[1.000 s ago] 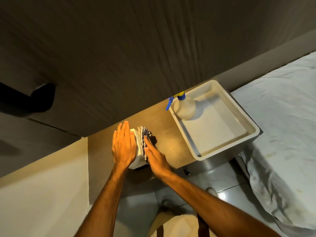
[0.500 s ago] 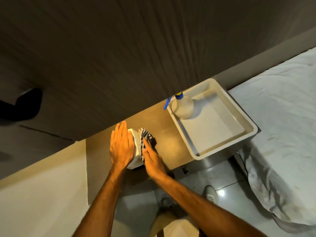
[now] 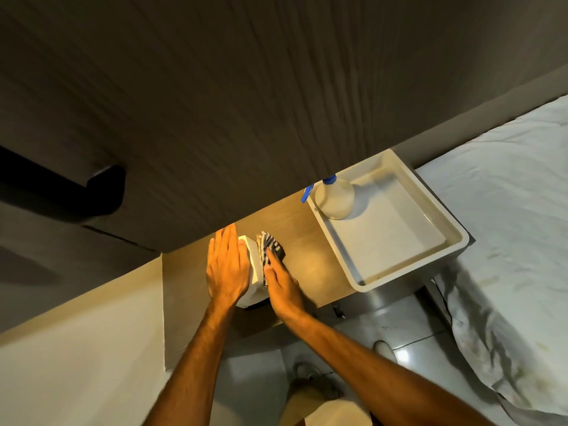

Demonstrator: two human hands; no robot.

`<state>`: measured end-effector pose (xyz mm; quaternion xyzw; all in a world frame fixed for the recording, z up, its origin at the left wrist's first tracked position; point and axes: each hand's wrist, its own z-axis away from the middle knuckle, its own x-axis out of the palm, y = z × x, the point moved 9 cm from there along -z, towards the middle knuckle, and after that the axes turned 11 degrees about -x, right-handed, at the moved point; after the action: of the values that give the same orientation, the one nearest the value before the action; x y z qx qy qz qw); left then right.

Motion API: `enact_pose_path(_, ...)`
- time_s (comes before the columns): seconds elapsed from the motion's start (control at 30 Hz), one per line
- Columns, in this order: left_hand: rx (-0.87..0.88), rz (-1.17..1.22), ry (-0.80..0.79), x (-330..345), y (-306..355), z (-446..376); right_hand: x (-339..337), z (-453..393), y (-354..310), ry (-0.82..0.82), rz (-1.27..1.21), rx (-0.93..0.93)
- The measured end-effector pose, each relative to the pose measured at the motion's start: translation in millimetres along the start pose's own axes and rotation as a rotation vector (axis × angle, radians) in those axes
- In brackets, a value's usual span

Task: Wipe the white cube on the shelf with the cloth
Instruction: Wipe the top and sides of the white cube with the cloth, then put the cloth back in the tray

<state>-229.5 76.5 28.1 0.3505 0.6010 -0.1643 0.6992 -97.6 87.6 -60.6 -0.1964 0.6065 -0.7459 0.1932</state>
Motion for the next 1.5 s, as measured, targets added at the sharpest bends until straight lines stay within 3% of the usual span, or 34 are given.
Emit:
enact_pose_path(0.1, -0.005, -0.007, -0.003, 2, -1, 0, 9, -5, -24, -0.007, -0.094, -0.064)
enact_pose_path(0.3, 0.036, -0.017, -0.005, 1, 3, -1, 5, -53, -33, -0.085, -0.057, -0.030)
enact_pose_path(0.47, 0.038, -0.034, 0.023, -1, 3, -1, -4, -10, -12, -0.054, 0.002, 0.010)
enact_pose_path(0.53, 0.029, -0.021, 0.038, -1, 1, -2, 4, 10, -15, -0.114, -0.045, -0.038)
enact_pose_path(0.63, 0.037, 0.009, 0.025, 1, 0, -1, 8, -5, -31, -0.071, -0.142, -0.058)
enact_pose_path(0.8, 0.057, 0.056, -0.003, 4, -3, -2, 15, -55, -34, -0.146, -0.011, -0.026)
enact_pose_path(1.03, 0.054, -0.047, 0.061, 2, -1, -4, -16, -5, -42, -0.119, 0.179, -0.002)
enact_pose_path(1.17, 0.041, -0.038, 0.101, -9, 8, 1, -52, 30, -82, -0.218, 0.136, -0.063)
enact_pose_path(1.23, 0.067, 0.010, 0.239, -31, 16, 12, -84, 40, -108, -0.238, 0.061, -0.097)
enact_pose_path(1.3, 0.119, 0.090, 0.428, -52, 33, 32, -133, 40, -133, -0.177, 0.145, -0.169)
enact_pose_path(1.37, 0.185, 0.176, 0.506, -54, 63, 52, -194, 34, -154, -0.025, 0.315, -0.272)
enact_pose_path(1.43, 0.234, 0.215, 0.408, -31, 101, 64, -252, 24, -164, 0.155, 0.536, -0.355)
enact_pose_path(1.5, 0.208, 0.205, 0.242, 9, 127, 68, -287, 9, -157, 0.213, 0.778, -0.345)
